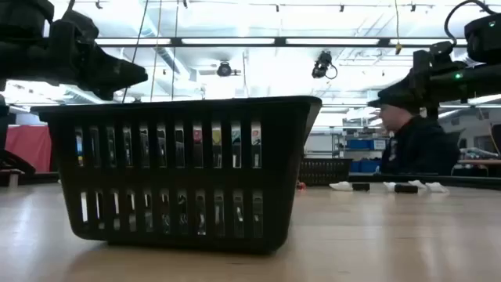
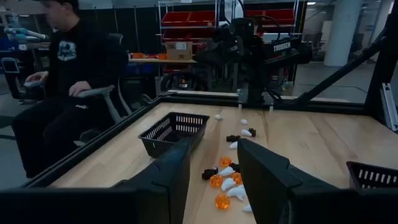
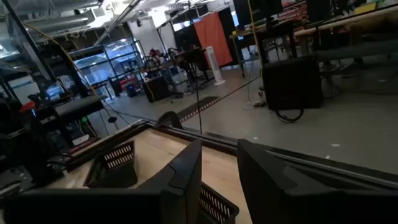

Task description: Sort Halloween decoration

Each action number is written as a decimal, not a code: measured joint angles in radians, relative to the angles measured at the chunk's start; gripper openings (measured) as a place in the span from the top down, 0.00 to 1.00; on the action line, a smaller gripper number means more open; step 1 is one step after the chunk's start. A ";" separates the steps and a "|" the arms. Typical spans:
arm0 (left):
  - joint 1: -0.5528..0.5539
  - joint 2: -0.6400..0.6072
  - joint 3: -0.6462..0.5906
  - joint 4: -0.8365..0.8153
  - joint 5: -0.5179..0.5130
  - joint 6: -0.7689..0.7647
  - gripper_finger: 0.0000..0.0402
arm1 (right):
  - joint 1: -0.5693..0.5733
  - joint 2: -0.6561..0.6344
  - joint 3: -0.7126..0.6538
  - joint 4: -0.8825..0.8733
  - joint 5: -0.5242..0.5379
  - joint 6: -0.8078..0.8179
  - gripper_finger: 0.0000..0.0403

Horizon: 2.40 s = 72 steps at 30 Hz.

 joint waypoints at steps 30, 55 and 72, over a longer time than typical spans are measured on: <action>0.000 0.000 0.000 0.000 0.000 0.000 0.64 | 0.000 0.000 0.000 0.000 0.000 0.000 0.73; 0.000 0.000 0.000 0.000 0.000 0.000 0.64 | 0.000 0.000 0.000 0.000 0.000 0.000 0.73; -0.001 0.000 0.000 0.132 0.000 -0.078 0.64 | 0.000 0.000 0.000 0.000 0.000 0.000 0.73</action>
